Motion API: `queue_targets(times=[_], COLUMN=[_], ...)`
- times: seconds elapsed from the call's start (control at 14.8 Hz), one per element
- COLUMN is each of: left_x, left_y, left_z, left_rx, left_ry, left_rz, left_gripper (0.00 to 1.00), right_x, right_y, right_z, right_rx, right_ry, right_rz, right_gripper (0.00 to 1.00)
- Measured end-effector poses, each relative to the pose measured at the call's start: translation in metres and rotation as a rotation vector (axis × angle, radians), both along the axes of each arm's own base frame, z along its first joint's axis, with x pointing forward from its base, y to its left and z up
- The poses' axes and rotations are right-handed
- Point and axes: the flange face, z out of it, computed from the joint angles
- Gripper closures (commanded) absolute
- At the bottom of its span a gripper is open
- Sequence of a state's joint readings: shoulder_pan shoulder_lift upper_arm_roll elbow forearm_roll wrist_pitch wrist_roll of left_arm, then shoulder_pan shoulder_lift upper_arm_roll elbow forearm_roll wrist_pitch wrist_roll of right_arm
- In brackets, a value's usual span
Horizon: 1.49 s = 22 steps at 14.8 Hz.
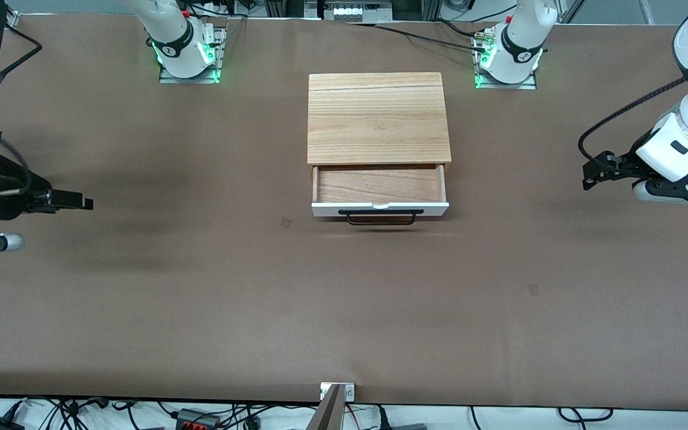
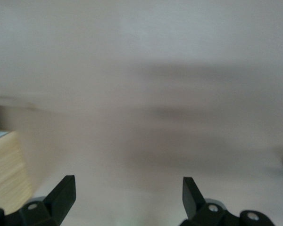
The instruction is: Pull top drawer with both arms simultaneously
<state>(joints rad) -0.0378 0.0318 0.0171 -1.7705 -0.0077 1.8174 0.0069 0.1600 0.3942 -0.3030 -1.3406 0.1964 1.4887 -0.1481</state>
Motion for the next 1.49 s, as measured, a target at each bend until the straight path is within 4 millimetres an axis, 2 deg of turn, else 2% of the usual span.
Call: queue_targets(times=[0.14, 0.27, 0.34, 0.54, 0.81, 0.95, 1.49], left_x=[-0.007, -0.013, -0.015, -0.021, -0.025, -0.026, -0.029], left_y=[0.000, 0.000, 0.000, 0.000, -0.003, -0.004, -0.006], left_z=[0.005, 0.015, 0.020, 0.030, 0.040, 0.042, 0.048], left_rx=[0.000, 0.000, -0.001, -0.001, 0.000, 0.003, 0.005], left_ry=[0.023, 0.018, 0.013, 0.008, 0.014, 0.013, 0.013], left_rz=[0.000, -0.005, -0.008, -0.017, -0.026, -0.029, -0.035], left_gripper=[0.00, 0.00, 0.00, 0.00, 0.00, 0.00, 0.00], right_x=[-0.018, -0.036, -0.042, -0.055, -0.081, -0.091, -0.092], right_y=[-0.001, -0.010, -0.008, 0.017, 0.024, 0.024, 0.017], right_z=[0.013, 0.011, 0.008, 0.008, 0.044, 0.052, 0.052], right_rx=[-0.057, -0.093, -0.132, -0.204, -0.227, -0.228, -0.172], right_ry=[-0.002, -0.033, -0.060, -0.103, -0.105, -0.111, -0.129], right_rz=[-0.070, -0.071, -0.047, 0.022, 0.025, 0.024, -0.014], right_gripper=[0.00, 0.00, 0.00, 0.00, 0.00, 0.00, 0.00])
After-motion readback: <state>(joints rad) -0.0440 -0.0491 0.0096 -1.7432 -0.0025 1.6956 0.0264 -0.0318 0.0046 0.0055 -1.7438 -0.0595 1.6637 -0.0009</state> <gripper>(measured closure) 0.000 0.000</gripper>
